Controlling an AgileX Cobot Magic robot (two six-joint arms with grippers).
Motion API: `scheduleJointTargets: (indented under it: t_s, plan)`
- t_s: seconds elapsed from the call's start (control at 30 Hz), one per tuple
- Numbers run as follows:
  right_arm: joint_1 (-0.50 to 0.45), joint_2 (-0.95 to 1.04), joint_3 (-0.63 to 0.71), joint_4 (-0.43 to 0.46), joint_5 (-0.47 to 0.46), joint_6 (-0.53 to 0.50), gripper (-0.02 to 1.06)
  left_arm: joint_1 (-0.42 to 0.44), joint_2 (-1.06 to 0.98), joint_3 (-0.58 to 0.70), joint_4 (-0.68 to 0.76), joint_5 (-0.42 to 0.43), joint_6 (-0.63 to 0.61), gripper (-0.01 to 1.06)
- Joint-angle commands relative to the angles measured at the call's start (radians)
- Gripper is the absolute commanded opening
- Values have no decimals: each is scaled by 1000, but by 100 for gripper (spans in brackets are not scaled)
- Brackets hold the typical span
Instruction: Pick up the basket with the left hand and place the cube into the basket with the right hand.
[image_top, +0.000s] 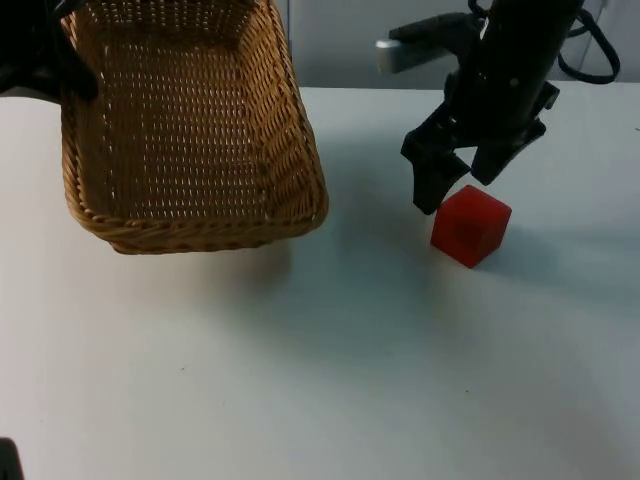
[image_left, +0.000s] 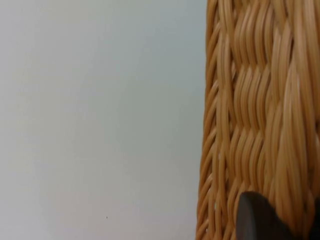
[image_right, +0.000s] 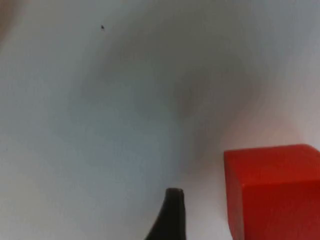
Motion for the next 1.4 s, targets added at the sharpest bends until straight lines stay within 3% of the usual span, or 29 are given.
scheduleJointTargets:
  t_s: [0.0, 0.3, 0.53, 1.07, 1.13, 1.23, 1.27, 1.3, 1.37]
  plan:
    - [7, 1, -6, -5, -21, -5, 75, 1, -16, -10, -27, -10, -3, 0]
    - [5, 3, -6, -57, -43, 2, 74, 1, -16, -10, -27, -10, -3, 0]
    - [5, 63, -6, -51, -8, 9, 74, 1, -16, -10, -27, -10, -3, 0]
    - [5, 95, -6, -57, -32, 26, 72, 1, -16, -10, -27, -10, -3, 0]
    - [5, 95, -6, -57, -11, 28, 60, 1, -16, -10, -27, -10, -3, 0]
    - [5, 95, -6, -57, 29, 28, 16, 1, -16, -10, -27, -10, -3, 0]
    - [5, 95, -6, -57, 29, 28, 16, 1, -16, -10, -27, -10, -3, 0]
    - [5, 95, -6, -57, 41, 19, 0, 1, -16, -10, -27, -10, -3, 0]
    - [5, 95, -27, -59, 78, 19, 0, 1, -16, -10, -27, -10, -3, 0]
